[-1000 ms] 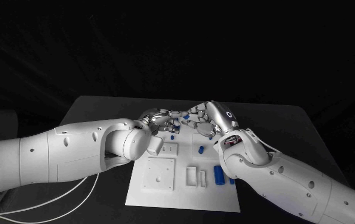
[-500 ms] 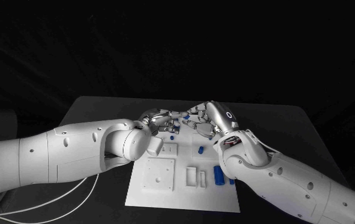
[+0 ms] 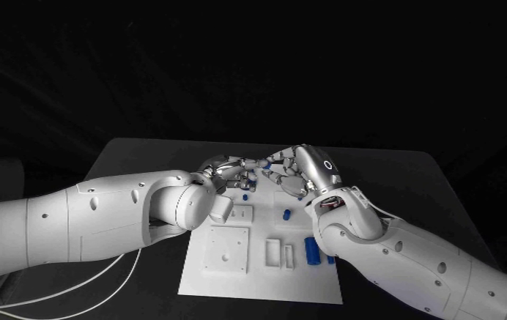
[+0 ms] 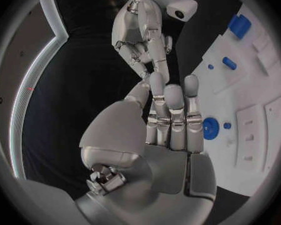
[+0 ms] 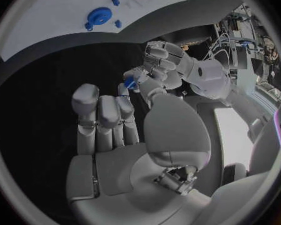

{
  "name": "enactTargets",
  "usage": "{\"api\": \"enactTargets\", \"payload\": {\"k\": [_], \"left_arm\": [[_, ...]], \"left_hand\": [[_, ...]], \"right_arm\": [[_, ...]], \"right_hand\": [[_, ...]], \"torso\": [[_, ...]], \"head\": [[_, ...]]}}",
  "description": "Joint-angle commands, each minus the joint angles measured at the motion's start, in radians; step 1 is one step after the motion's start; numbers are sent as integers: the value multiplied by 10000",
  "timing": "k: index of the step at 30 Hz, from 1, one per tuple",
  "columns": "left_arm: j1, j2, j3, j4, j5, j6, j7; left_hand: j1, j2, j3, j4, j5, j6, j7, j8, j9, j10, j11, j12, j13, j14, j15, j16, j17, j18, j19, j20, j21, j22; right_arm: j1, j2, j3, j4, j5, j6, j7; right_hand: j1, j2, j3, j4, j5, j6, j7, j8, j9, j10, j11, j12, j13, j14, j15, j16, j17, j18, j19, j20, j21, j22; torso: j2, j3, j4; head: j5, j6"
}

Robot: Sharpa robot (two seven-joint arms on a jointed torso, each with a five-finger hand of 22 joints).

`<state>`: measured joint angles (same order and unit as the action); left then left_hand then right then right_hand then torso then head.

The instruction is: Assemble the parts on the task board

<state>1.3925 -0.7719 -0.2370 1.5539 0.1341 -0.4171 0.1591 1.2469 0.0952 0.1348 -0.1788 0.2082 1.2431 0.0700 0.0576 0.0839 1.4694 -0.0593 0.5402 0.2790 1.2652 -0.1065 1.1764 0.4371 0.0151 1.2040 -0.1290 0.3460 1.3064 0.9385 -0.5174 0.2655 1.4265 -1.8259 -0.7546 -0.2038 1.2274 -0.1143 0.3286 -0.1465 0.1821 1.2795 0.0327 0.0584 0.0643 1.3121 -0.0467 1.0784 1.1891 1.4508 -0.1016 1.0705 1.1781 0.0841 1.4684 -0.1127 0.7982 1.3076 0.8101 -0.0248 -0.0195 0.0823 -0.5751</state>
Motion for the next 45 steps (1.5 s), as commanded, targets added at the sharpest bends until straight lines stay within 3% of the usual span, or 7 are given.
{"api": "enactTargets", "payload": {"k": [1,13,23,33,37,41,45], "left_arm": [[-3,14,0,38,-26,180,2],[-3,36,0,41,-118,359,-142],[-3,48,0,40,-139,414,-176],[-3,49,0,35,-130,495,-258],[-2,48,0,33,-125,586,-391],[-2,49,0,33,-126,648,-487],[-2,46,0,29,-141,722,-563]], "left_hand": [[-47,3,37,-41,74,772,-591,68,66,422,-127,18,1,-12,-72,39,-12,-151,-47,-13,43,-14],[-69,-28,81,-83,179,777,-588,68,69,420,-128,-6,-5,-22,-72,32,-17,-151,-59,-14,63,-24],[-107,-30,97,-81,172,766,-587,64,69,411,-128,-32,-12,-33,-69,18,-26,-151,-72,-11,74,-32],[-237,-136,-292,225,-511,332,-536,62,-25,333,-94,-331,-76,-137,-10,-133,-134,-151,-168,55,3,-146],[-436,-280,-595,507,-884,130,-445,55,-89,297,-32,-471,-97,-191,37,-195,-184,-151,-204,99,-63,-237],[-738,-586,-923,801,-1149,-196,-301,46,-139,198,43,-573,-94,-271,96,-248,-226,-151,-249,147,-138,-332],[-1037,-1205,-1000,1342,-1357,-465,-176,65,-113,70,129,-634,-47,-366,168,-270,-273,-151,-284,211,-235,-486]], "right_arm": [[3,-16,13,-34,-277,-396,220],[2,-12,14,-83,-224,-340,615],[3,0,14,-184,-77,84,1017],[3,-12,14,-224,-20,117,1200],[3,-23,14,-224,-6,81,1248],[3,-33,14,-222,4,60,1272],[3,-45,14,-219,16,53,1289]], "right_hand": [[-28,153,217,-46,-40,94,20,45,13,71,3,-74,22,72,20,-13,20,-181,534,-80,57,935],[-170,491,790,-360,-277,144,42,52,21,127,0,-106,95,81,23,-44,57,-197,524,-80,107,946],[-233,553,348,-457,-140,152,4,48,16,116,-14,-146,112,76,22,-81,55,-205,514,-78,102,947],[-278,600,-39,-407,-65,208,-55,49,19,216,-38,-6,236,95,4,-35,106,-226,527,-99,190,966],[-267,626,-119,-393,-30,228,-70,50,21,246,-46,45,287,99,-5,-21,123,-232,532,-106,232,974],[-268,630,-133,-390,0,235,-75,51,21,257,-50,57,299,101,-9,-8,134,-232,532,-110,231,973],[-269,640,-150,-385,44,243,-79,51,22,261,-52,53,303,101,-11,5,149,-233,533,-113,227,971]], "torso": [[2,5,-3],[-1,2,-8],[0,-8,0],[1,-7,1],[3,-5,-2],[3,-2,2],[-2,0,-1]], "head": [[-5,-2],[-46,-11],[-38,-5],[-35,-29],[-28,-40],[-32,-47],[-34,-40]]}}
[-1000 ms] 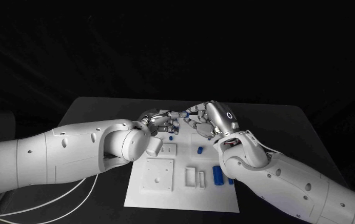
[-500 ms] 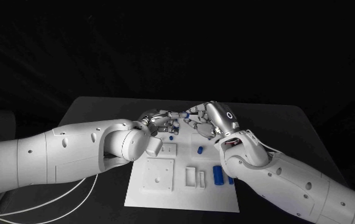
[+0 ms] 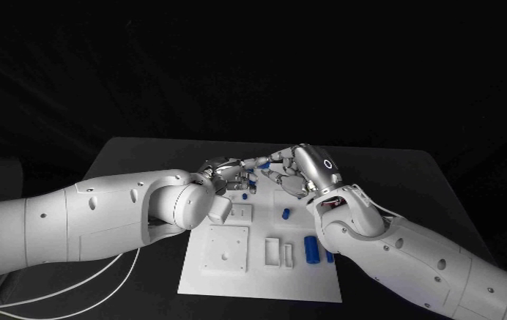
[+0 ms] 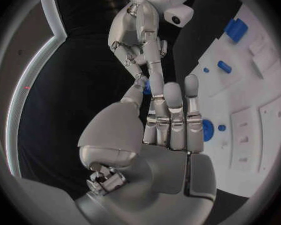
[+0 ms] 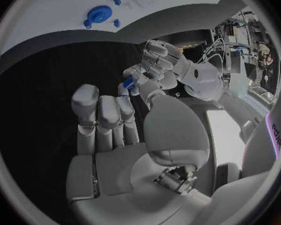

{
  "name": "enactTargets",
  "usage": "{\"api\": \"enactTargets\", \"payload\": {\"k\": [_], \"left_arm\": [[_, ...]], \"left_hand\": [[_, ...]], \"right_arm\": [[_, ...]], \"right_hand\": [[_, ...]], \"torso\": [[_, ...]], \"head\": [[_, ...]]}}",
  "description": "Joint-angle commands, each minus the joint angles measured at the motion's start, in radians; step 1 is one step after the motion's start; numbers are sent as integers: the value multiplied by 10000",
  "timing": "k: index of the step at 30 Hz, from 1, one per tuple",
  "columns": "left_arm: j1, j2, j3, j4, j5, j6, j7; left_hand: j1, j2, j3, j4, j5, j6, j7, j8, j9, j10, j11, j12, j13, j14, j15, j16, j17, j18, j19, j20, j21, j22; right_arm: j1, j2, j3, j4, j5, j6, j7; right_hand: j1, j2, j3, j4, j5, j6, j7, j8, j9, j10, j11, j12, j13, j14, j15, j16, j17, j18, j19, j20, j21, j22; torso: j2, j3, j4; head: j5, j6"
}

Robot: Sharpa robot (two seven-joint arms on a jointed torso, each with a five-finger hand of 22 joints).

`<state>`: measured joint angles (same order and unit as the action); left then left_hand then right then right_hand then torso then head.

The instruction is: Assemble the parts on the task board

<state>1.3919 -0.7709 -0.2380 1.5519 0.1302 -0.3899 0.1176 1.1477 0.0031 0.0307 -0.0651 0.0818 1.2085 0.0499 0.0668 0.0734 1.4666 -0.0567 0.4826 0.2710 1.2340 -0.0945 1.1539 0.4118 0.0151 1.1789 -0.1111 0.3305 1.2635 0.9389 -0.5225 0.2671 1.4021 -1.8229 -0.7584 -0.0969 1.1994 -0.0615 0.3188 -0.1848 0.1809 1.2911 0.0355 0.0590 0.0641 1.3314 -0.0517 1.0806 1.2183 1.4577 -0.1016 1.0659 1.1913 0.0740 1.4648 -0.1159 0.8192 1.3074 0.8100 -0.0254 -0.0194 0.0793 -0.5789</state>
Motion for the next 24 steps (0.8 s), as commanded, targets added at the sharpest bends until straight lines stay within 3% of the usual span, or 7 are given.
{"api": "enactTargets", "payload": {"k": [1,5,6,8,13,19,24], "left_arm": [[4,36,10,47,-104,481,-167],[4,38,10,37,-118,601,-228],[4,37,10,31,-135,629,-248],[4,34,10,16,-163,675,-275],[4,13,10,-29,-190,711,-289],[6,-56,11,-116,-276,684,-273],[10,-150,12,-328,-324,610,-263]], "left_hand": [[-66,-442,143,387,-143,-167,45,-19,7,54,126,-59,53,-84,67,-46,-37,-134,-41,64,-103,-103],[-144,-821,298,791,-224,-387,98,-30,8,-115,190,-62,86,-183,120,-30,-74,-146,-88,90,-143,-201],[-255,-919,107,852,153,-475,120,-29,2,-163,213,-69,86,-217,137,-35,-80,-143,-109,105,-157,-214],[-163,-832,-482,1000,245,-607,151,-14,42,-303,257,-22,103,-295,181,6,-100,-116,-139,155,-183,-276],[-202,-980,-890,1304,270,-820,215,-19,58,-510,332,-60,36,-358,237,45,-148,-82,-180,209,-193,-340],[-46,-1377,-1299,2236,162,-1122,309,-17,74,-716,426,-127,-121,-464,318,64,-246,-38,-259,288,-208,-466],[357,-1865,-1595,3457,-172,-1366,388,-20,68,-897,520,-280,-281,-586,394,12,-327,-14,-358,364,-267,-606]], "right_arm": [[-1,3,-2,26,-4,90,224],[-1,-12,-2,31,35,92,244],[-1,-19,-2,32,44,97,249],[-1,-36,-2,35,62,111,258],[-1,-80,-2,38,94,141,270],[-1,-180,-3,33,144,208,281],[-1,-309,-3,66,216,240,312]], "right_hand": [[5,109,-61,0,100,124,-106,43,23,71,-4,32,16,30,-11,46,16,-133,572,-82,37,977],[-56,83,-134,39,416,125,-116,46,24,82,-10,31,24,32,-17,66,38,-136,575,-89,87,987],[-42,102,-200,44,452,127,-118,46,24,93,-13,31,34,35,-21,73,50,-138,577,-90,107,991],[-38,107,-213,43,468,128,-119,46,24,95,-14,29,36,35,-21,82,60,-142,580,-92,158,1002],[-43,110,-224,48,485,130,-121,46,24,101,-14,36,43,36,-22,86,66,-144,582,-92,179,1007],[-26,122,-262,39,509,130,-122,44,24,106,-16,29,49,37,-25,91,80,-145,580,-95,192,1008],[-32,127,-276,44,518,125,-121,42,23,107,-16,27,53,33,-28,81,77,-145,577,-99,210,1011]], "torso": [[-1,7,-3],[-1,6,-2],[1,7,0],[0,6,2],[1,7,1],[3,6,-4],[-4,11,1]], "head": [[-4,0],[-7,-9],[-11,-10],[-14,-12],[-21,-23],[-31,-22],[-32,-12]]}}
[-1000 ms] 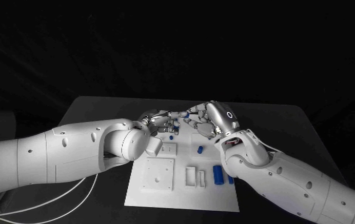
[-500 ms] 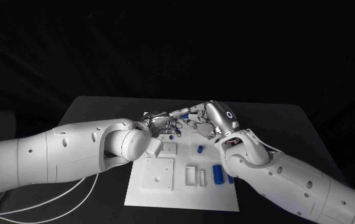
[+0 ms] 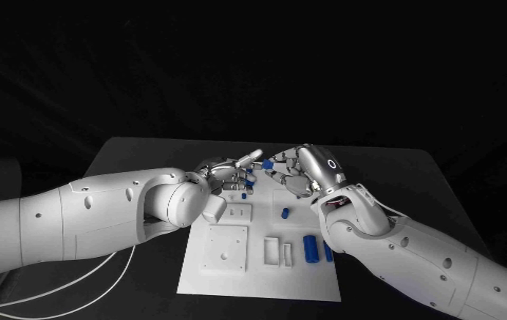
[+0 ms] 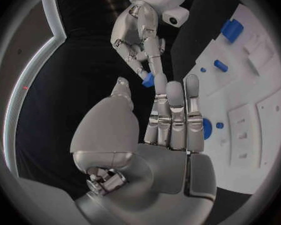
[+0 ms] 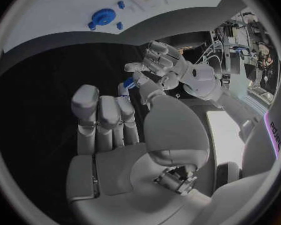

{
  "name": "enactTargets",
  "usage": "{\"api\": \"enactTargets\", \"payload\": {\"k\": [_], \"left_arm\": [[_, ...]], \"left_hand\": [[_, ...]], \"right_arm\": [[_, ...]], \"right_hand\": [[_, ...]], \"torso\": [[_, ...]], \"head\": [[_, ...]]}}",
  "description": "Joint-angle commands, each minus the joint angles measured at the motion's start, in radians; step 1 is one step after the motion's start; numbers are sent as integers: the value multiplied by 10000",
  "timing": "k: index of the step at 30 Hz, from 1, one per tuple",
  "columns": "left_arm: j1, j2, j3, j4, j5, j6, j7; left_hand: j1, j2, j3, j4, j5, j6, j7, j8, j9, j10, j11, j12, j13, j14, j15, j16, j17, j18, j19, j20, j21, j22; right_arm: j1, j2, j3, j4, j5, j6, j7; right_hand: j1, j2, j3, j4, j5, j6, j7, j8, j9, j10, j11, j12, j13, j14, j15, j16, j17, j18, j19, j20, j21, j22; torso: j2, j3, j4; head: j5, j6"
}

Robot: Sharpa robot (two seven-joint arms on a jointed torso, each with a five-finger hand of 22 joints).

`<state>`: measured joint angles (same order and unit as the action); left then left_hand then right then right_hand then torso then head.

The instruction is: Assemble the parts on the task board

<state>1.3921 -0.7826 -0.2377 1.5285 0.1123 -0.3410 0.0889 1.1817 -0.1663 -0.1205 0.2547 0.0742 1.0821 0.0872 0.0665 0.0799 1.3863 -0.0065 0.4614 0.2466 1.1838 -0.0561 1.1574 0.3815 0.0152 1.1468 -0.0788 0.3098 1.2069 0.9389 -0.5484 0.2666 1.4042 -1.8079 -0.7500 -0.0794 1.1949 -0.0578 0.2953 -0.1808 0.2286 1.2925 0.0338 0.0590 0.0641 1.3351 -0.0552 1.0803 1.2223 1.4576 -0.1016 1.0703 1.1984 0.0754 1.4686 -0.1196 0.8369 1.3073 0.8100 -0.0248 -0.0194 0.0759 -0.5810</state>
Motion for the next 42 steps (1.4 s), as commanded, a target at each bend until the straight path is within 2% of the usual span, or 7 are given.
{"api": "enactTargets", "payload": {"k": [1,10,14,15,19,28,42], "left_arm": [[9,-57,8,-152,-149,99,31],[22,-310,12,-517,-235,78,295],[34,-410,12,-644,-1523,21,860],[36,-431,12,-666,-1957,-25,1014],[41,-507,16,-728,-3986,-258,1742],[43,-549,24,-673,-7769,-573,3119],[39,-408,29,-245,-9987,-1176,4209]], "left_hand": [[17,-219,-121,309,-133,-167,37,-20,-8,-170,48,-130,-72,-107,31,-46,-38,-14,-57,56,-82,-64],[42,-29,40,241,-19,-482,171,-14,0,-672,243,-605,-415,-310,200,-353,-209,35,-205,224,-399,-423],[397,1319,-203,-1849,571,-355,127,-36,45,-625,334,-1057,-1172,-317,250,-858,-446,24,-191,281,-755,-907],[1133,1524,38,-2316,1310,-257,178,-2,56,-720,243,-1187,-1261,-310,230,-877,-450,19,-173,263,-758,-925],[2537,1924,702,-3359,1643,27,208,-22,17,-914,255,-1854,-1700,-446,207,-1071,-511,11,-284,224,-775,-900],[2923,1991,1484,-4851,1465,382,272,-43,-125,-565,424,-3497,-1828,-813,348,-1492,-561,160,-1199,329,-89,521],[2964,1909,1288,-5251,1240,99,309,-42,-143,-422,525,-3856,-1829,-867,415,-1604,-501,268,-1418,426,24,1070]], "right_arm": [[-1,-81,2,59,91,166,147],[-11,-482,2,246,1245,757,594],[-13,-768,3,346,2391,1460,932],[-13,-827,4,368,2660,1630,990],[-11,-1084,28,450,4030,2547,1207],[85,-1549,129,281,7479,5770,1338],[560,-1622,144,-1174,12043,10603,576]], "right_hand": [[11,90,-47,6,39,116,-106,45,24,67,19,20,8,33,-27,34,5,-161,540,-62,48,1015],[-37,84,-147,45,206,86,-104,43,21,58,20,11,18,29,-35,9,2,-160,533,-69,68,1019],[-45,187,-386,24,373,39,-96,44,21,31,26,-15,25,25,-30,-29,-6,-138,524,-65,81,1026],[-49,216,-475,7,437,32,-96,48,23,16,24,-25,26,23,-30,-42,-11,-126,518,-66,82,1028],[-64,352,-737,-52,619,-11,-85,45,21,5,33,-29,39,21,-25,-49,1,-95,510,-55,79,1029],[-68,728,-1455,-253,1026,-109,-63,42,19,-75,60,-71,40,-34,-2,-122,-6,-50,470,-20,-31,1016],[-123,871,-1682,-290,1125,-208,-31,38,16,-168,90,-101,25,-112,23,-132,21,-28,421,11,-129,1005]], "torso": [[-6,6,0],[6,-5,-10],[-4,-8,-17],[-4,-7,-20],[-5,-9,-22],[-15,-14,-29],[0,-21,-10]], "head": [[-1,4],[-54,11],[-60,6],[-71,2],[-117,33],[-217,70],[-382,-49]]}}
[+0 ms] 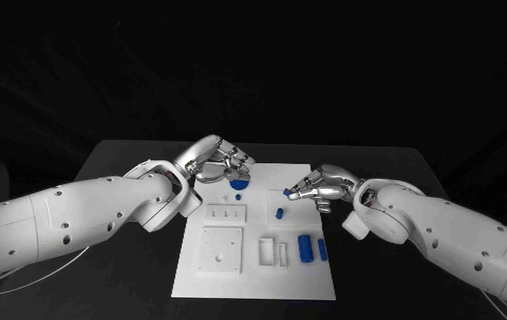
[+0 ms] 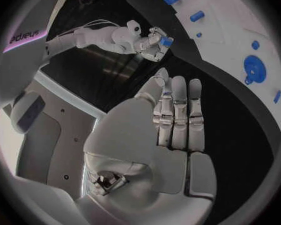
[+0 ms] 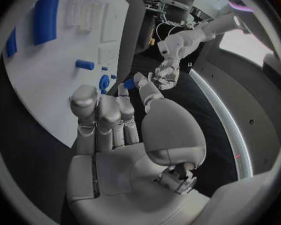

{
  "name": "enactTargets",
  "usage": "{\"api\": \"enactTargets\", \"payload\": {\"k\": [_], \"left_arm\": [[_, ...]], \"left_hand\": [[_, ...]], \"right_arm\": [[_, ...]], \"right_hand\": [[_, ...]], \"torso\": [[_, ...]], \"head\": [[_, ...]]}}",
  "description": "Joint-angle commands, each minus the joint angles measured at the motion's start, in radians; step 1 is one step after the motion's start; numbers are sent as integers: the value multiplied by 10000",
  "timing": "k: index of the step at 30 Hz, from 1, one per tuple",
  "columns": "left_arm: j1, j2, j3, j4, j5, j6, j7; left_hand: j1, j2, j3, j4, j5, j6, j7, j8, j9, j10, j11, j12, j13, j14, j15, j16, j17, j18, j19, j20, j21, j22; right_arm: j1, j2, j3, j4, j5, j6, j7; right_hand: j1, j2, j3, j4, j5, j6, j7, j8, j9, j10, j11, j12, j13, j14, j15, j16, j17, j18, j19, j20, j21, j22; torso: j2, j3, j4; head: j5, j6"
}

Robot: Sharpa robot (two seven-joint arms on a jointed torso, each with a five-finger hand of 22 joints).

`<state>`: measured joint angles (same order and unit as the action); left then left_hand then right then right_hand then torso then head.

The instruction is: Assemble the parts on the task board

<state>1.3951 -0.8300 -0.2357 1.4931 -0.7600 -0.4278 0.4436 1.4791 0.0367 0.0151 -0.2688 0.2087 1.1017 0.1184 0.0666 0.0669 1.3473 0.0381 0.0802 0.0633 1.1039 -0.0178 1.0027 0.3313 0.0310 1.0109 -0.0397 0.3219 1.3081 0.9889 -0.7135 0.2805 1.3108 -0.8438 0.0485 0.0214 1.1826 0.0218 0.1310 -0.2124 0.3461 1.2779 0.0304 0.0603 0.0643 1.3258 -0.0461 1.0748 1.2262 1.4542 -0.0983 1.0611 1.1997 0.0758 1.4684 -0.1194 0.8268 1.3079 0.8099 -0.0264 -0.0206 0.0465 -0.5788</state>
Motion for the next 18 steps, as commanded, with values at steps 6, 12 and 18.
{"api": "enactTargets", "payload": {"k": [6,12,18], "left_arm": [[9,251,10,282,-2409,-223,710],[9,498,9,332,-3451,-125,623],[9,709,10,331,-3786,-14,512]], "left_hand": [[-10,-313,-196,1,-363,-348,-10,-48,-27,9,83,-34,8,-67,52,-109,7,95,51,74,-366,-138],[58,-531,-175,332,-849,-498,-57,-40,-22,159,19,28,11,-12,22,-121,31,17,294,49,-717,-497],[169,-664,-89,653,-887,-539,-23,-39,-23,213,5,76,13,18,11,-130,67,-26,443,19,-918,-609]], "right_arm": [[234,127,4,-1057,4341,4640,-1201],[330,193,3,-1604,5396,5900,-1685],[369,219,2,-1740,5800,6690,-1883]], "right_hand": [[-60,61,-69,94,-9,-93,8,24,13,-111,12,-69,-30,-109,1,-38,28,-52,405,16,-25,1003],[-59,50,-108,150,30,-86,2,30,18,-122,11,-54,-23,-119,5,19,86,-68,394,19,20,1016],[-85,33,-162,204,50,-93,4,26,16,-124,10,-57,-30,-120,4,36,110,-71,393,16,23,1015]], "torso": [[1,-13,9],[5,10,6],[7,32,8]], "head": [[-219,-150],[-248,-164],[-273,-188]]}}
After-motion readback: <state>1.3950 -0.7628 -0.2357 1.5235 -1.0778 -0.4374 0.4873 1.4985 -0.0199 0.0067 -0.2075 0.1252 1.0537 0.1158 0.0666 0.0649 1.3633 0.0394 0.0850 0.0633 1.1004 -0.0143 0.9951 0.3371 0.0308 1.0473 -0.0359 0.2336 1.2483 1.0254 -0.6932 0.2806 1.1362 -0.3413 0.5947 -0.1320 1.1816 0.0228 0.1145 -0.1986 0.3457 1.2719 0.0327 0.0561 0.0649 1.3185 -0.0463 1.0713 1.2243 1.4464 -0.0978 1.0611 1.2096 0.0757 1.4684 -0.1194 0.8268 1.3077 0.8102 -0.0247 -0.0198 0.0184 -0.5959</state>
